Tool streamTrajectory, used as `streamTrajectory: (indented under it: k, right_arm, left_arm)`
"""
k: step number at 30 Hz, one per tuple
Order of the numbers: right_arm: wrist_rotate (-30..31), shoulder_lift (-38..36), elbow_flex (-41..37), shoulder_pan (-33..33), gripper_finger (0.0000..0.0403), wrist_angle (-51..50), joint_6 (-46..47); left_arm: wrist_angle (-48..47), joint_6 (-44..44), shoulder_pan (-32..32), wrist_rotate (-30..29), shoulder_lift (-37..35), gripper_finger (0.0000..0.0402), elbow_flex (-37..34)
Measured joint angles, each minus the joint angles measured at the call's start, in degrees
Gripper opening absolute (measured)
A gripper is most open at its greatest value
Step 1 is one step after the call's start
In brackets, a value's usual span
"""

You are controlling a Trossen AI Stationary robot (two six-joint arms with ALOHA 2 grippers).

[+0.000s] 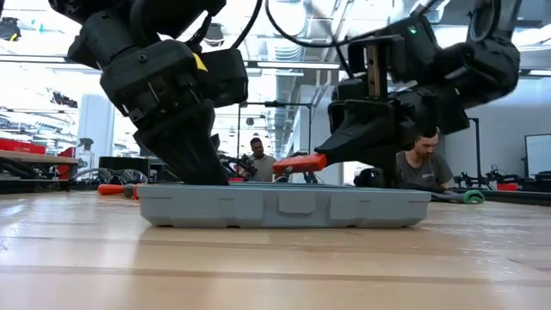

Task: Prefit tool cases
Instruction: Remove the right orange screwdriver bits from the gray prefit tool case

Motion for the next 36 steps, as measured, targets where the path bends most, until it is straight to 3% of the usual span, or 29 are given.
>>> streamTrajectory:
  k: [5, 14, 30, 36]
  right_arm:
    - [0.3, -0.1, -4.3, -2.2, 0.0001, 7.5, 2.6]
    - [0.3, -0.4, -8.3, -7.3, 0.0001, 12.3, 2.8]
    - [2.2, -0.4, -8.5, -18.6, 0.0000, 7.0, 1.0]
    - [5.3, -0.7, -8.1, -19.7, 0.0000, 1.4, 2.2]
  left_arm:
    - [-1.3, -1.3, -1.2, 0.1, -0.1, 0.0130, 0.0]
    - [-3.9, -5.8, -5.7, 0.1, -0.3, 0.0130, 0.1]
    - [-5.4, -22.4, -13.2, 0.0, -0.5, 0.0130, 0.3]
    - [-5.4, -23.5, -13.6, -0.3, -0.5, 0.0130, 0.3]
